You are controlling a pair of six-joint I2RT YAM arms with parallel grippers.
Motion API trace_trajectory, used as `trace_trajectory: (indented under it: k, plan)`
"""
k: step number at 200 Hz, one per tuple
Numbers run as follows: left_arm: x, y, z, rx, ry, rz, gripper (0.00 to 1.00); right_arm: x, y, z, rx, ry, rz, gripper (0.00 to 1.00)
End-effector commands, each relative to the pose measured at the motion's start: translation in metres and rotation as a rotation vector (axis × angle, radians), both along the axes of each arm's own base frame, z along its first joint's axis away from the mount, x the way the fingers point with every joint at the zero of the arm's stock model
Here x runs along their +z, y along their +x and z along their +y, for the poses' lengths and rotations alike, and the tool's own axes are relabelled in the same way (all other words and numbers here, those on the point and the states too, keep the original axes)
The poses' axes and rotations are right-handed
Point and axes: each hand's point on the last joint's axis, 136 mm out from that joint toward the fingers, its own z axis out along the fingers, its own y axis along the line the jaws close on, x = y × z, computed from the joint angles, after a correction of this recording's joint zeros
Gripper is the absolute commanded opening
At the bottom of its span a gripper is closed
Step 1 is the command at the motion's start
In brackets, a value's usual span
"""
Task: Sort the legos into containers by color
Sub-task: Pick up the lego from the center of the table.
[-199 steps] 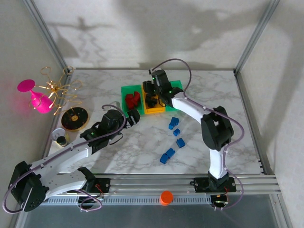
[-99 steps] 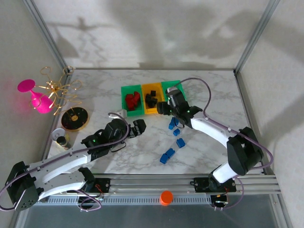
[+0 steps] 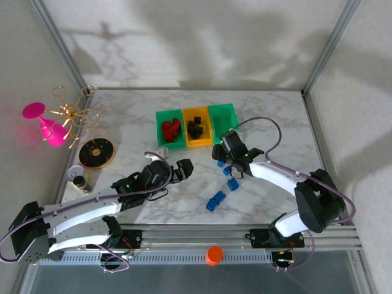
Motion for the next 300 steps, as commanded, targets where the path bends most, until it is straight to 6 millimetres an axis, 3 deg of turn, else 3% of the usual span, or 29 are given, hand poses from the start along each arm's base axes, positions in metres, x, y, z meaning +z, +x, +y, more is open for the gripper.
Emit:
trace_trajectory:
  k: [1,27,90,191,256,300]
  plan:
    - [0.001,0.002,-0.002,0.03,-0.016,-0.013,1.0,-0.01,0.004,0.0,-0.09,-0.002,0.011,0.65]
    - [0.0,0.0,-0.004,0.027,-0.009,-0.011,1.0,-0.016,0.0,0.011,-0.093,-0.04,0.005,0.64]
    - [-0.003,0.0,-0.002,0.032,0.018,-0.006,1.0,-0.037,0.006,0.009,-0.126,-0.14,0.008,0.54]
    - [-0.003,0.001,-0.003,0.03,0.029,-0.008,1.0,-0.039,0.009,0.011,-0.1,-0.179,-0.004,0.33]
    - [0.002,0.001,-0.002,0.032,0.028,-0.017,1.0,-0.015,0.011,0.013,-0.081,-0.156,-0.045,0.24]
    - [0.02,0.006,-0.008,0.012,0.025,-0.053,1.0,0.022,0.022,0.01,-0.068,-0.158,-0.118,0.24]
